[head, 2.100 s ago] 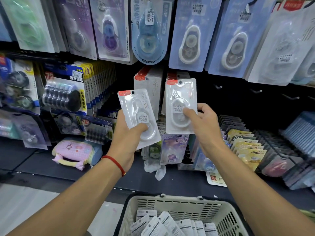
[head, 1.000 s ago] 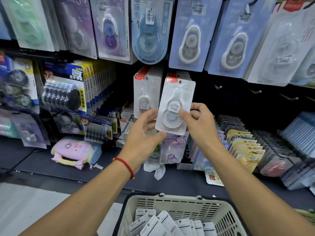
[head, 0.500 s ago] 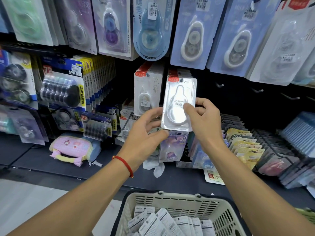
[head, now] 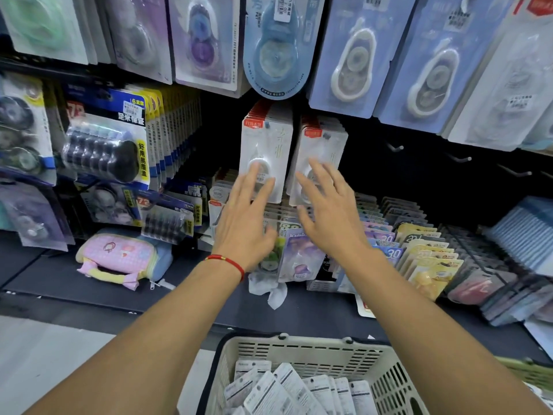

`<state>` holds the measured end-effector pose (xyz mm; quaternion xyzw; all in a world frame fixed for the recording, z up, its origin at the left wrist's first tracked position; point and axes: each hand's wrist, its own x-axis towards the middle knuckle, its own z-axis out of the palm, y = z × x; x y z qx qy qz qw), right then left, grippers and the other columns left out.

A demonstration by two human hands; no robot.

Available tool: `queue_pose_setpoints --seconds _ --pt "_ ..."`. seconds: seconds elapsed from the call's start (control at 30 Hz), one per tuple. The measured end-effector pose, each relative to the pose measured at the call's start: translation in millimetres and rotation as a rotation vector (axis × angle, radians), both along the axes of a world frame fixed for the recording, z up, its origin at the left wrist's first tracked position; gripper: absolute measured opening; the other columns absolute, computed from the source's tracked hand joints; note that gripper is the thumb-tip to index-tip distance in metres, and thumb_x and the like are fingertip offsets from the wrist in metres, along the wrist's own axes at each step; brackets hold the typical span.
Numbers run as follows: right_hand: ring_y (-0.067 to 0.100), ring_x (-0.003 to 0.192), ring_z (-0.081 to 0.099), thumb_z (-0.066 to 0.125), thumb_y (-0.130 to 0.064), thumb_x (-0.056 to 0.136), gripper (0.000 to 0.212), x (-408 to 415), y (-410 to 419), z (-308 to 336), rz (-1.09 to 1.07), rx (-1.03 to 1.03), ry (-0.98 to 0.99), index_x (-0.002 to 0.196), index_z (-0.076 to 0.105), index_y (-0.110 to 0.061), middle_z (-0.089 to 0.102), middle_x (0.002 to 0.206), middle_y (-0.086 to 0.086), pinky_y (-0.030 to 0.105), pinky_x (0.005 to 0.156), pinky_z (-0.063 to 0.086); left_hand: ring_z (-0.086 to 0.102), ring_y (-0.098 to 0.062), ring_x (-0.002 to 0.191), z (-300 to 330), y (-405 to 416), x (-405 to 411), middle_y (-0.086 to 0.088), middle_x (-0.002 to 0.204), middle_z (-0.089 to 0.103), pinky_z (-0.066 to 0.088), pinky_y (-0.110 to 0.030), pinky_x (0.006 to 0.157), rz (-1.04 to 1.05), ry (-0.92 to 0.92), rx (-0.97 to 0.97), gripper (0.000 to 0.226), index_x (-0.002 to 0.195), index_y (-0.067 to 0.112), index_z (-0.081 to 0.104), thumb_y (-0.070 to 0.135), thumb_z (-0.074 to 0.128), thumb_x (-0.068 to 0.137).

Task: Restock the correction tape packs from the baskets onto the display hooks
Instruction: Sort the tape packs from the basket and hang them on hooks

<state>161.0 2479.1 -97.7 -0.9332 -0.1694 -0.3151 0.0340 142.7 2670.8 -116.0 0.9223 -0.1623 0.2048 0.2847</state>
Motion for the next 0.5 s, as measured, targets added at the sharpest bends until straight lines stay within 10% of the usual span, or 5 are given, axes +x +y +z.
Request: queue_pose_setpoints --seconds 0.5 --pt "0.029 0.163 0.004 0.063 -0.012 0.09 0.084 110.8 -7.1 8.4 -0.212 -0.159 0.147 0.165 0.028 -0.025 0.004 0.177 0.0 0.058 0.115 0.042 -0.006 -0.02 0.162 -11.6 11.2 7.6 0.009 0.173 -0.021 0.041 -0.041 0.118 -0.036 0.014 0.064 0.098 0.167 0.027 0.016 0.005 0.069 0.088"
